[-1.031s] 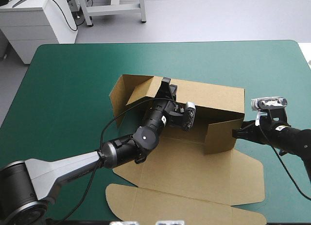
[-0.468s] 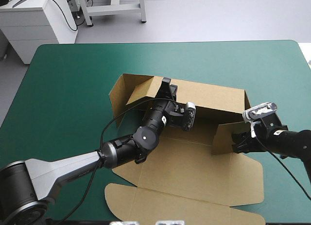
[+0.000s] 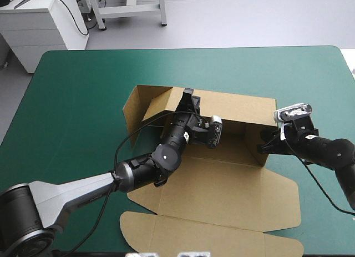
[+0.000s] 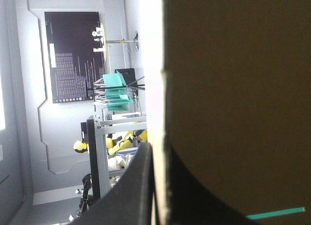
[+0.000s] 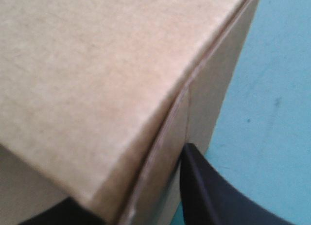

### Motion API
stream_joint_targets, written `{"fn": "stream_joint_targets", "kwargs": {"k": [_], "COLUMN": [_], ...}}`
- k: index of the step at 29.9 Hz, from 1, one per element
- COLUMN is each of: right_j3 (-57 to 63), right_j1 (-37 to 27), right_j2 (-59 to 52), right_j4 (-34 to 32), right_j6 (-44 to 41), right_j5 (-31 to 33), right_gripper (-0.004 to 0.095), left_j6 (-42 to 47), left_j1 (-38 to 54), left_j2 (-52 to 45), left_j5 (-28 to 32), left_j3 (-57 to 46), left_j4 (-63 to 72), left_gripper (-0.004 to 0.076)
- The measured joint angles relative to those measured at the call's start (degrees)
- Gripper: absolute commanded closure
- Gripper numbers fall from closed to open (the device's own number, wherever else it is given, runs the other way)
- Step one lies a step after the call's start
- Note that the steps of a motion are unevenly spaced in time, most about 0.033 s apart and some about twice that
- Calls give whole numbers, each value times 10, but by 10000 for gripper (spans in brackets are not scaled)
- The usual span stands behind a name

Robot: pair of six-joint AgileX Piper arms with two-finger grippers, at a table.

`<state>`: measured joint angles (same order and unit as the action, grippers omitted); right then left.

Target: Fold the box

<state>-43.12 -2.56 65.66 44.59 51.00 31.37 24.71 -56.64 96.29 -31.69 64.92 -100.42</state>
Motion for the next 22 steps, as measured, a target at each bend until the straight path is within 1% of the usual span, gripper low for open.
{"fn": "stream_joint_targets", "kwargs": {"k": [4, 10, 17, 19, 22], "right_j3": [-2, -2, -1, -1, -1], "right_j1": [21, 53, 74, 75, 75], "right_j2": [18, 30, 34, 34, 34], "right_j4": [4, 5, 1, -1, -5], "right_j6": [3, -5, -9, -10, -10], "right_j5": [-50, -105, -133, -134, -135], "right_gripper": [913, 905, 905, 905, 906], "left_j6": [10, 38, 40, 42, 42], "left_j1": [0, 1, 2, 2, 2], "left_j2": [0, 0, 0, 0, 1], "left_j5": [-5, -18, -28, -28, -28], "left_j3": [-1, -1, -4, -4, -4], "left_j4": [0, 2, 4, 4, 5], "left_gripper": [732, 732, 724, 696, 591]}}
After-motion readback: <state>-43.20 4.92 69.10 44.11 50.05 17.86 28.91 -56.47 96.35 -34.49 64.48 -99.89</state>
